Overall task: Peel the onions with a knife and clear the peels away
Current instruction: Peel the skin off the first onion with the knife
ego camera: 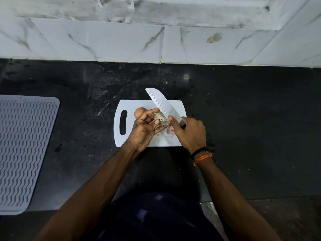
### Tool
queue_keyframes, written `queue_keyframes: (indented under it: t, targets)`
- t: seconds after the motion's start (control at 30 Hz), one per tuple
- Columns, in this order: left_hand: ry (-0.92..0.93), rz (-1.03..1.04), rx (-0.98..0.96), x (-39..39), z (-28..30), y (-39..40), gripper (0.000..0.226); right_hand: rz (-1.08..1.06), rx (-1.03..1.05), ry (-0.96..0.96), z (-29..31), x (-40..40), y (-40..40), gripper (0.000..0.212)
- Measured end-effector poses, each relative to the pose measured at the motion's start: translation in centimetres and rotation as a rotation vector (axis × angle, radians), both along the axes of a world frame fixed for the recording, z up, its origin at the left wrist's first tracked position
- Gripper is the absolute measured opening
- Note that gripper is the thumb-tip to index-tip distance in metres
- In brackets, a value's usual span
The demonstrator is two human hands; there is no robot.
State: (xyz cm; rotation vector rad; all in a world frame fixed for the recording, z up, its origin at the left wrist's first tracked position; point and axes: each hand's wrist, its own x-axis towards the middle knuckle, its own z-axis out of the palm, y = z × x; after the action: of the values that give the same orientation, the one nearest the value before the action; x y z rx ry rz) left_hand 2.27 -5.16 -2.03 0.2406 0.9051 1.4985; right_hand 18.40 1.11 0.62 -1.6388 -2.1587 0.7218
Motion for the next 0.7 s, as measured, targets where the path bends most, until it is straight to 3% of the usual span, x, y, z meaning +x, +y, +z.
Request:
queue_keyframes:
  t: [0.33, 0.5, 0.7]
  targets:
    - [0.104, 0.011, -0.025, 0.4, 0.8, 0.1, 0.033, -0.042, 0.077, -0.055, 0.4, -0.6, -0.6, 0.077]
    - [0.112, 0.051, -0.066, 0.6, 0.9, 0.2, 0.029, -0.02, 0.002, -0.08, 0.7, -0.8, 0.1, 0.063]
    - [0.009, 0.057, -0.037, 0.5, 0.7, 0.2, 0.034, -0.017, -0.101, 0.173, 0.6, 0.1, 0.2, 0.057]
